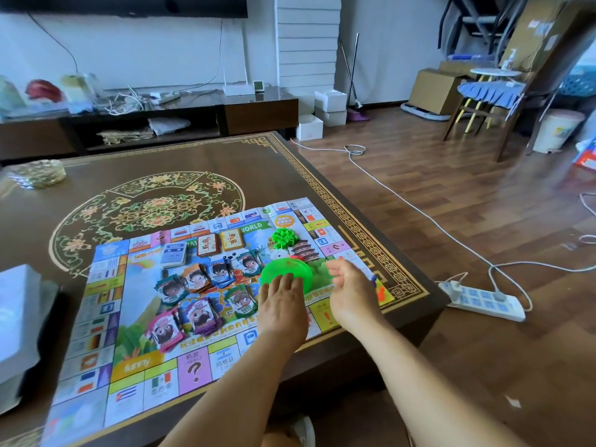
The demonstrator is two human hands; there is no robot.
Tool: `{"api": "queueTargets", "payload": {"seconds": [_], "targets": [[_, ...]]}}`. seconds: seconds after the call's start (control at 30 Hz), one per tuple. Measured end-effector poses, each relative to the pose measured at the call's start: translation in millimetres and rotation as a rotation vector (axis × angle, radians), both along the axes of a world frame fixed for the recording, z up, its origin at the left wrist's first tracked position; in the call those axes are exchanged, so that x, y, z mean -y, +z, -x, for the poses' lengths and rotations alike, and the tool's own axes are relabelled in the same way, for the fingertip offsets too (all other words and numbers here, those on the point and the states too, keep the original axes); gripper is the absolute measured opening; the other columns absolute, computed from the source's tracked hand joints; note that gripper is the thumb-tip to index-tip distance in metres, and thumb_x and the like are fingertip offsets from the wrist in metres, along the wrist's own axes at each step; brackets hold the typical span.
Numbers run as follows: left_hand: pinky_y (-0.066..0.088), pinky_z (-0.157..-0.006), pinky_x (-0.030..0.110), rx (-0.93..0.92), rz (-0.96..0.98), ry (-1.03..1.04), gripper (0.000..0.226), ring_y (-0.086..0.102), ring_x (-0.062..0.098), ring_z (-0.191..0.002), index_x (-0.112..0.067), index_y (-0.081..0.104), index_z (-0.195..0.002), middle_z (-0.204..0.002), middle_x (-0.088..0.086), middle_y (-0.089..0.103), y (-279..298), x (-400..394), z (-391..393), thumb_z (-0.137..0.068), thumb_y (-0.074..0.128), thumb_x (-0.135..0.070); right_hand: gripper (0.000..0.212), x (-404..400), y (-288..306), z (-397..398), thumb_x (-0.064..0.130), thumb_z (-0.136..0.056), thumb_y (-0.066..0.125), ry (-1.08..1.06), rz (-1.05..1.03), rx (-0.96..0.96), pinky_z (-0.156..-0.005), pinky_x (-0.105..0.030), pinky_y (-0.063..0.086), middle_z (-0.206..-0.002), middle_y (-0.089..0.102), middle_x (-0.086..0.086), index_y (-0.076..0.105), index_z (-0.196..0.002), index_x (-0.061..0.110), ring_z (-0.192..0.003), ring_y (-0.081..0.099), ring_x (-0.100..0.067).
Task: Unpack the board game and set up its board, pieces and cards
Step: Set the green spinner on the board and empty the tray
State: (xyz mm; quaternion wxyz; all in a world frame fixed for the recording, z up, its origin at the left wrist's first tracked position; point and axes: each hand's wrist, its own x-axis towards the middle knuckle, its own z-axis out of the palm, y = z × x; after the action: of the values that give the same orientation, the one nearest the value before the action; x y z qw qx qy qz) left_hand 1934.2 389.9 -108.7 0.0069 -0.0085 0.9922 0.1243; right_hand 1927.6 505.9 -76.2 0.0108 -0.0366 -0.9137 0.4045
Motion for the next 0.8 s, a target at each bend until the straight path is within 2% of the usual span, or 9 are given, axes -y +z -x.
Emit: {"api": "queueTargets", "payload": {"seconds": [0.1,0.3,0.63,0.8], "targets": [[0.011,-0.118,0.040,-0.020,0.004,-0.006,0.055,0.019,0.019,-0.142,-0.023,0.028,-0.145,-0.152,-0.003,0.028,-0.4,1.0,-1.9,-0.094,0.047,-0.020,0.051,17.1,-4.2,-2.1,-0.002,-0.090,0.044,0.047,-0.004,0.090,-0.092,-0.024,0.041,-0.134,0.052,-0.003,0.046,-0.136,0.019,-0.120,0.051,-0.019],[0.011,-0.117,0.041,-0.012,0.008,-0.031,0.049,0.030,0.018,-0.135,-0.024,0.038,-0.138,-0.140,-0.004,0.040,0.3,12.3,-4.9,-0.091,0.047,-0.012,0.055,36.7,-11.0,0.8,0.004,-0.092,0.044,0.022,0.016,0.211,-0.099,-0.036,0.046,-0.139,0.046,-0.006,0.036,-0.142,0.023,-0.122,0.050,-0.025],[0.011,-0.117,0.041,0.007,0.001,-0.059,0.041,0.038,0.018,-0.131,-0.023,0.046,-0.132,-0.133,-0.002,0.048,5.9,14.7,-10.3,-0.092,0.046,-0.016,0.050,36.3,-17.9,-0.3,0.008,-0.092,0.048,0.017,-0.052,0.257,-0.100,-0.032,0.041,-0.139,0.048,-0.008,0.041,-0.141,0.016,-0.126,0.048,-0.025],[0.010,-0.118,0.041,0.041,-0.047,-0.037,0.043,0.035,0.018,-0.134,-0.022,0.043,-0.135,-0.137,-0.002,0.045,11.3,13.9,-14.6,-0.093,0.046,-0.017,0.050,37.2,-14.6,-3.5,0.010,-0.091,0.048,0.007,-0.039,0.246,-0.098,-0.034,0.044,-0.134,0.051,-0.008,0.040,-0.140,0.018,-0.121,0.050,-0.026]]}}
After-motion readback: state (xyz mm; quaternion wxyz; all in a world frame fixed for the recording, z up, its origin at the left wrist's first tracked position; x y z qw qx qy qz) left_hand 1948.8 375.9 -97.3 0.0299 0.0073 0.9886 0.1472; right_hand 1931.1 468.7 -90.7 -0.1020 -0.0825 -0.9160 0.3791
